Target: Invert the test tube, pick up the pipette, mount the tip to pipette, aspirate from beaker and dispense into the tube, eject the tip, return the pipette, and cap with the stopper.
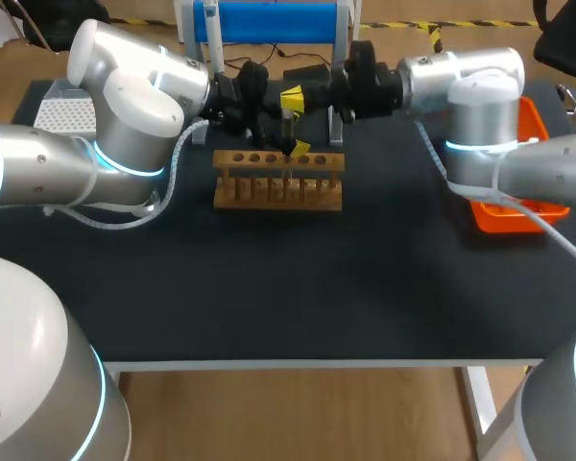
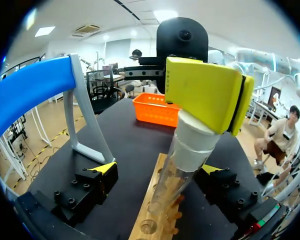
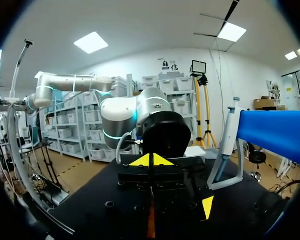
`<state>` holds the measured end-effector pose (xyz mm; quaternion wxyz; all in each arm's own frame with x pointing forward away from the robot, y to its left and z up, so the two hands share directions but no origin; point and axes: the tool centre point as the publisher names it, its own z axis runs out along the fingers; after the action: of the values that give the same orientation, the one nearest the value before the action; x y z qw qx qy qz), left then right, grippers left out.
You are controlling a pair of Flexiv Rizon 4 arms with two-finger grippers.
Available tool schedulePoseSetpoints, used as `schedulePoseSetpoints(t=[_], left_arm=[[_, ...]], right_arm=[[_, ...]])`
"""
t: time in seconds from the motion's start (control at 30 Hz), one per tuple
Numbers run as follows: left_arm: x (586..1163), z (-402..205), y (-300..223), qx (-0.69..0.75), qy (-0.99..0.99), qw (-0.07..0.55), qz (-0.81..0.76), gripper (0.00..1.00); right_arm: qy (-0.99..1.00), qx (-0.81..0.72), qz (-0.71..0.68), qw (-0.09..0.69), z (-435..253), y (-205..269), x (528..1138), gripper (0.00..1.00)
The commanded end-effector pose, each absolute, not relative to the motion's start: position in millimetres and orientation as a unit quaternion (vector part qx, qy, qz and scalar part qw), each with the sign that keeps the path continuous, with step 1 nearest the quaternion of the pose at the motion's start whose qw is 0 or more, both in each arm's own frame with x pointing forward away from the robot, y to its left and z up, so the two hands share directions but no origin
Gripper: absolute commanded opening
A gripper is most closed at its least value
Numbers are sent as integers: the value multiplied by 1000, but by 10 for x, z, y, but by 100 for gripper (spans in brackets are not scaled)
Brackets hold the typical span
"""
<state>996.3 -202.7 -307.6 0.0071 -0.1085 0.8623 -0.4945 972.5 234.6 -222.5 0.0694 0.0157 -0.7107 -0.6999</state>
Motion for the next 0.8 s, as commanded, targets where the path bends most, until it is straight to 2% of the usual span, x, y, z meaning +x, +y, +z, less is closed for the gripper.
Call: schedulePoseSetpoints(t=[0.03,0.2,0.27,0.3,0.8], left_arm=[[9962,-3075,-2031,-109,863,7,-494,100],[9962,-3075,-2031,-109,863,7,-494,100],[9962,-3075,-2031,-109,863,7,-494,100],[9962,-3075,-2031,-109,863,7,-494,100],[9962,-3075,-2031,-109,863,7,-494,100]], right_arm=[[-710,27,-701,65,-2115,2315,9739,0],[-709,33,-702,50,-1905,2229,9722,0],[-713,33,-700,39,-1843,2176,9715,53],[-713,32,-699,37,-1816,2149,9716,100],[-771,19,-636,-18,-1696,1603,9694,100]])
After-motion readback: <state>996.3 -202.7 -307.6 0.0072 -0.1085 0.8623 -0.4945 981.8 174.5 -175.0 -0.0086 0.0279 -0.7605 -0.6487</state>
